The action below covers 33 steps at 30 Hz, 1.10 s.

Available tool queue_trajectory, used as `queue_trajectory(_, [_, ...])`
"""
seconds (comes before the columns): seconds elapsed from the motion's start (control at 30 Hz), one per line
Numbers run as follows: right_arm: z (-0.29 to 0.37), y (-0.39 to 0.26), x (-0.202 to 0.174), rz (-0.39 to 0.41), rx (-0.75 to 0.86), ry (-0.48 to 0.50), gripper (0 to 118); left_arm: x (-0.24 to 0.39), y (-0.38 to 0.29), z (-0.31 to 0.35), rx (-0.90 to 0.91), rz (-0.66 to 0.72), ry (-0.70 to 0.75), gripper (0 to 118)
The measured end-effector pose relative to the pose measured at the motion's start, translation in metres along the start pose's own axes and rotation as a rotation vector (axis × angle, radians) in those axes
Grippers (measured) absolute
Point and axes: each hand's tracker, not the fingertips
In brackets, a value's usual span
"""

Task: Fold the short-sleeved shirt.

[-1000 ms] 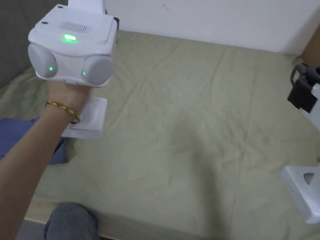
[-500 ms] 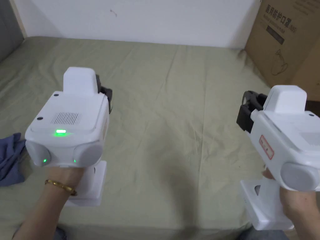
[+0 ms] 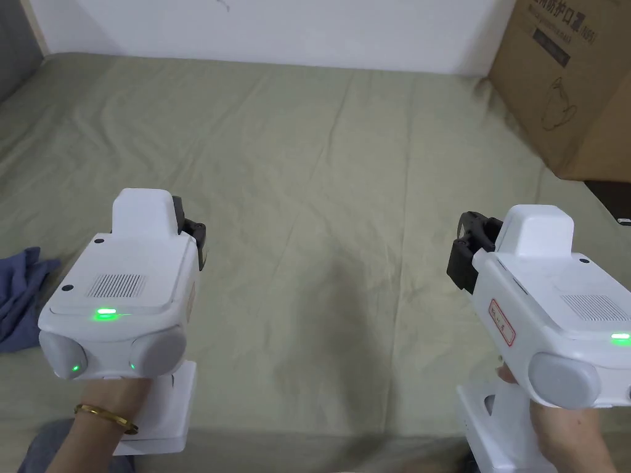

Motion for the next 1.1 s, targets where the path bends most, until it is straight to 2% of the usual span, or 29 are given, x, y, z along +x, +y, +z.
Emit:
queue_trajectory(0.13, [-0.002,0.000,0.004,-0.011,0.002,-0.001,0,-0.001,-0.001,-0.001,-0.006,-0.001,0.006,12])
queue_trajectory(0.17, [-0.002,0.000,0.005,-0.011,0.005,-0.003,1,-0.002,0.000,-0.001,-0.008,0.002,0.005,23])
queue_trajectory(0.2, [-0.002,0.000,0.006,-0.013,0.006,-0.008,3,-0.003,0.000,-0.002,-0.011,0.003,0.003,40])
queue_trajectory(0.23, [-0.002,0.001,0.007,-0.016,0.007,-0.008,8,-0.003,0.000,-0.002,-0.016,0.002,0.000,71])
queue_trajectory(0.27, [-0.003,0.002,0.008,-0.019,0.006,-0.006,18,-0.003,0.000,-0.002,-0.019,0.000,-0.002,89])
queue_trajectory(0.3, [-0.002,0.002,0.008,-0.026,0.006,0.000,35,-0.003,0.000,-0.002,-0.018,-0.002,-0.002,105])
queue_trajectory(0.33, [-0.003,0.002,0.008,-0.026,0.004,0.000,67,-0.003,0.000,-0.001,-0.012,-0.004,0.000,117])
queue_trajectory(0.37, [-0.003,0.003,0.009,-0.025,0.004,0.012,87,-0.002,0.000,0.000,-0.003,-0.004,0.001,118])
queue_trajectory(0.4, [-0.003,0.003,0.008,-0.017,0.008,0.014,101,-0.002,0.000,0.002,0.004,-0.006,0.001,118])
queue_trajectory(0.43, [-0.001,0.002,0.005,-0.008,0.016,0.003,111,-0.003,0.001,0.001,0.005,-0.009,0.001,118])
queue_trajectory(0.47, [0.000,0.003,0.004,0.005,0.021,-0.002,116,-0.003,0.001,0.001,0.004,-0.013,0.006,118])
queue_trajectory(1.1, [0.005,0.009,0.004,-0.032,0.022,-0.004,118,-0.004,0.006,0.008,0.024,-0.010,0.004,118])
